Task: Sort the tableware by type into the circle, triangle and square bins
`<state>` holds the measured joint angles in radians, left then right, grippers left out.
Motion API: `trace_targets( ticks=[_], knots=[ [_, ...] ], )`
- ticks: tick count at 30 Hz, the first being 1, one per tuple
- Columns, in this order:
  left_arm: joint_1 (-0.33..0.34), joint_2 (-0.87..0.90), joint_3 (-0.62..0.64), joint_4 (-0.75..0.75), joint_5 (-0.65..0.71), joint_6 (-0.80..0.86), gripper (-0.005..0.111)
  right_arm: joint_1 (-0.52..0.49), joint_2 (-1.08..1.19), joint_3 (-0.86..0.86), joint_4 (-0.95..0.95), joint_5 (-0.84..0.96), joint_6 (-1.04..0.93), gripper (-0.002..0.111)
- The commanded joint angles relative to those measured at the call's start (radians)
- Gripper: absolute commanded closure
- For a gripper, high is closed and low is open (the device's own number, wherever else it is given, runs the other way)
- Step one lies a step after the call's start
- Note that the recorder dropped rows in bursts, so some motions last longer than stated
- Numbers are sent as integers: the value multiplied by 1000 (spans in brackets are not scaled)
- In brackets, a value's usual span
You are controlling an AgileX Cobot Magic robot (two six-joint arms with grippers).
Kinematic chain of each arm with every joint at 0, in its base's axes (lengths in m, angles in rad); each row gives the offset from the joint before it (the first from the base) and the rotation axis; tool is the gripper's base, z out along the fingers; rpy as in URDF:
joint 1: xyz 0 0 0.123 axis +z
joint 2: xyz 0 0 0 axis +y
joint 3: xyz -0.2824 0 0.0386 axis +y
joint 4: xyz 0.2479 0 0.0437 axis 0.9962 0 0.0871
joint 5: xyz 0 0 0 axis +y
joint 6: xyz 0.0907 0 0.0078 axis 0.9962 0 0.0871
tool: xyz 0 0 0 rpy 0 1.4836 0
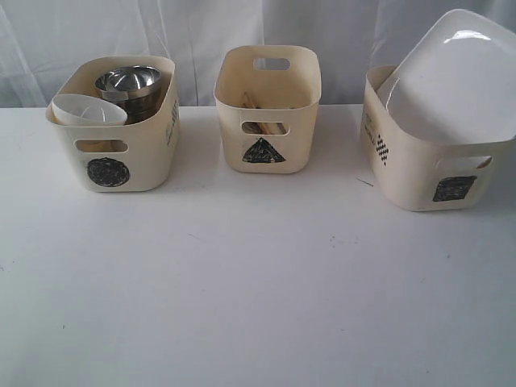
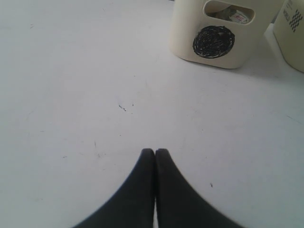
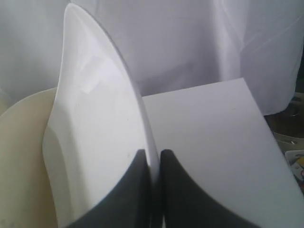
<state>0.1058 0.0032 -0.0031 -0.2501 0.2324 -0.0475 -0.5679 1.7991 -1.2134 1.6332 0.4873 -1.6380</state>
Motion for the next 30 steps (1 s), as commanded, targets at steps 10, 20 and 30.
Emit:
trace_targets(
  ticks=[10, 20, 30],
  knots=[
    [-1, -3, 3, -8, 5, 2, 107, 20, 20, -12, 54, 18, 31, 63],
    [-1, -3, 3, -8, 5, 2, 107, 20, -137, -12, 72, 46, 31, 64],
    [-1, -3, 3, -8, 5, 2, 107, 38, -272, 0, -2, 106, 502, 108]
  ],
)
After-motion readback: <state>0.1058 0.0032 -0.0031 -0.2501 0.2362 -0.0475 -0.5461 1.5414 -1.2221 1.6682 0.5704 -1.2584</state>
